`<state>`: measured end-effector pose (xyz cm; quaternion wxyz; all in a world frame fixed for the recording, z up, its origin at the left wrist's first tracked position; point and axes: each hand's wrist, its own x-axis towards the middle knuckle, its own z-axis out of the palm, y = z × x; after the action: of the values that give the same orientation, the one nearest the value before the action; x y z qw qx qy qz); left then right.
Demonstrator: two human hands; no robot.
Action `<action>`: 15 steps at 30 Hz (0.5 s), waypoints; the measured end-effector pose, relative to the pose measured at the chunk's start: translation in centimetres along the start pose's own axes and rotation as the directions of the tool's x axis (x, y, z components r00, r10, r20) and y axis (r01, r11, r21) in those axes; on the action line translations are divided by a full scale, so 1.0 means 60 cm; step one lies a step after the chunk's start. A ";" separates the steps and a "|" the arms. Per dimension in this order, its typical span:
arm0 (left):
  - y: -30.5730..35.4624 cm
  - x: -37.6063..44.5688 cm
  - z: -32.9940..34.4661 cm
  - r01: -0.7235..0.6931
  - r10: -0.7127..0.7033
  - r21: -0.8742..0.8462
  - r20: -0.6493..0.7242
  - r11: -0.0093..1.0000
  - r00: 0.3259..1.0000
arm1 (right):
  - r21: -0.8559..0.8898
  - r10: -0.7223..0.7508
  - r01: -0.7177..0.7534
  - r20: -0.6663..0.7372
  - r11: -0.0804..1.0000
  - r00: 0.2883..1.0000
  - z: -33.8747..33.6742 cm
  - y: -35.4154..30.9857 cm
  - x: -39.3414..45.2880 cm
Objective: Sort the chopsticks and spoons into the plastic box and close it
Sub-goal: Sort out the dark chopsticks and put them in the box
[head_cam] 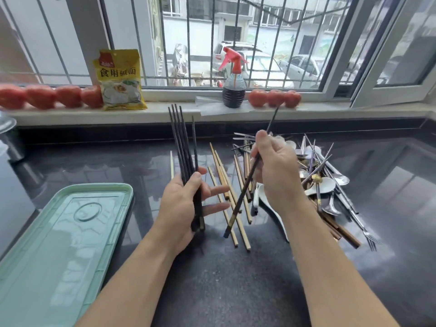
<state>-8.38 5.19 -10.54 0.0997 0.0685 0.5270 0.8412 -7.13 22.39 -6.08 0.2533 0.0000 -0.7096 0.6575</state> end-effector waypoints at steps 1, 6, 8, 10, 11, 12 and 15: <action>0.002 -0.006 0.004 0.048 -0.048 0.001 0.065 0.999 0.997 | -0.081 0.001 0.001 0.019 0.997 1.000 0.006 0.003 -0.001; -0.010 -0.017 0.009 0.109 -0.137 0.116 0.272 0.987 0.952 | -0.280 -0.035 0.036 0.009 0.959 0.999 0.045 0.019 -0.010; -0.017 -0.015 0.008 0.092 -0.129 0.136 0.301 0.987 0.945 | -0.317 -0.084 0.092 0.039 0.944 0.996 0.058 0.025 -0.017; -0.021 -0.011 0.006 0.026 -0.067 0.152 0.268 0.988 0.961 | -0.312 -0.104 0.122 0.074 0.942 0.992 0.065 0.029 -0.021; -0.019 -0.009 0.005 -0.054 0.016 0.170 0.218 0.984 0.976 | -0.297 -0.096 0.118 0.086 0.947 0.992 0.066 0.032 -0.023; -0.016 -0.005 0.002 -0.156 0.129 0.184 0.152 0.970 0.980 | -0.311 -0.099 0.120 0.084 0.943 0.992 0.066 0.035 -0.022; -0.006 0.002 -0.006 -0.362 0.370 0.181 -0.015 0.915 0.929 | -0.437 -0.129 0.135 0.045 0.889 0.991 0.070 0.047 -0.024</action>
<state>-8.53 5.06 -11.02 -0.0788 0.1537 0.5788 0.7970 -8.30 18.34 -9.26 0.2857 -0.0042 -0.8396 0.4621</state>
